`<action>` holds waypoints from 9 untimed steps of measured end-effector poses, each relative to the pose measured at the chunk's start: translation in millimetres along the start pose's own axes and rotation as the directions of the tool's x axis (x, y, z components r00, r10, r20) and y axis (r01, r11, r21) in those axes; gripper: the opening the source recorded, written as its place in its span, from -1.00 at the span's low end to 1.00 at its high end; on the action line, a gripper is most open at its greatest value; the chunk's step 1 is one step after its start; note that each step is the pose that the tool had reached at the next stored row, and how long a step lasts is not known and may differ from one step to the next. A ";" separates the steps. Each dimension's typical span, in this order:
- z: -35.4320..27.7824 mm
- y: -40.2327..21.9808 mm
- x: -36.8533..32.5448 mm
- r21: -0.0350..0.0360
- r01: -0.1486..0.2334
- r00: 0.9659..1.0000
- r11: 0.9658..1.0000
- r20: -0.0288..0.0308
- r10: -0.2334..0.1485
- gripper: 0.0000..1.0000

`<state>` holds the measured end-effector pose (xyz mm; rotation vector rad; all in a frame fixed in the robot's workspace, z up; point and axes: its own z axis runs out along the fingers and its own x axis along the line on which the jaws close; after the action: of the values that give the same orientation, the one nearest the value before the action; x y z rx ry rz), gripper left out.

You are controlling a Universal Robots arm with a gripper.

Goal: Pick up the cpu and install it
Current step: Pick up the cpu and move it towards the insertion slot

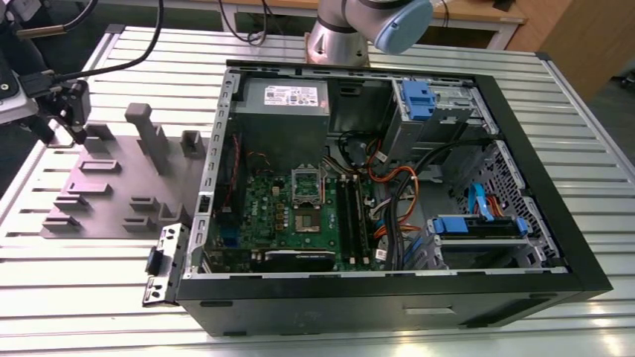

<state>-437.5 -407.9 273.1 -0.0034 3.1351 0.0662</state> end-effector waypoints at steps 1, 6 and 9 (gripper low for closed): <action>-1.1 0.0 0.0 0.000 0.000 1.000 1.000 0.000 0.000 -0.06; -2.7 0.1 0.0 0.000 0.000 1.000 1.000 0.000 0.000 -0.06; -3.9 0.1 0.0 0.000 0.000 1.000 1.000 0.000 0.000 -0.06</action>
<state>-437.5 -407.9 277.0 -0.0034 3.1352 0.0661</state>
